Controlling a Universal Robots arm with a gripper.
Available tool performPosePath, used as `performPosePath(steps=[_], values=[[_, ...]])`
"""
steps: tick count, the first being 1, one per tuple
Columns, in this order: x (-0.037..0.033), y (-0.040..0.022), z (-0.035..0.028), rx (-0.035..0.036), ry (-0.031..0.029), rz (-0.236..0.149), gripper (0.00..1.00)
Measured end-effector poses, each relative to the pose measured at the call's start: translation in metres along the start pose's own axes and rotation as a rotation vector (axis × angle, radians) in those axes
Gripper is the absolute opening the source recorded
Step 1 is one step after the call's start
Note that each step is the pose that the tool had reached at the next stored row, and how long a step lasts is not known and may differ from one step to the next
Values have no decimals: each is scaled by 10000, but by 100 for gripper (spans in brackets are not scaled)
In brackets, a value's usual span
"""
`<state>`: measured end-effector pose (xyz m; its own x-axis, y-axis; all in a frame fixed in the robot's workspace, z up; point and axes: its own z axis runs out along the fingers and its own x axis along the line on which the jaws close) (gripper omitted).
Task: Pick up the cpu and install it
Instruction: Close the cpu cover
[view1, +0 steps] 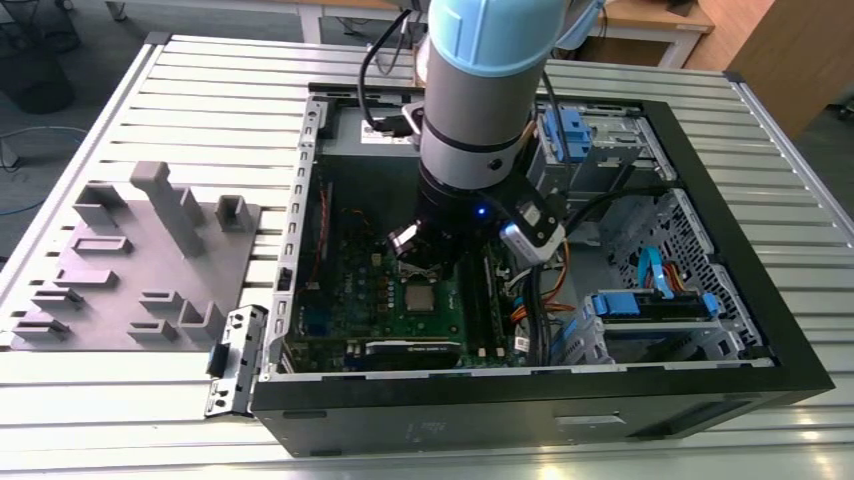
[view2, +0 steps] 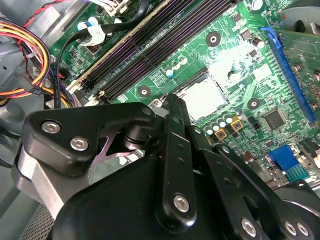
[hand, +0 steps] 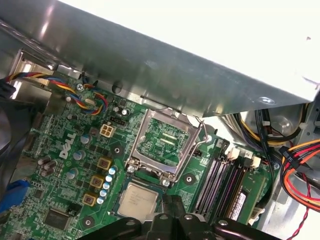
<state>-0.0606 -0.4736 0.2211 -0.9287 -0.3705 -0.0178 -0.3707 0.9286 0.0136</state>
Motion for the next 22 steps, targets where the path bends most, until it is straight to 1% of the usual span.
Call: performPosePath(steps=[11, 22], values=[[-18, 1, 0, 1, 1, 0, 11], [-81, 19, 6, 1, 1, 0, 11]])
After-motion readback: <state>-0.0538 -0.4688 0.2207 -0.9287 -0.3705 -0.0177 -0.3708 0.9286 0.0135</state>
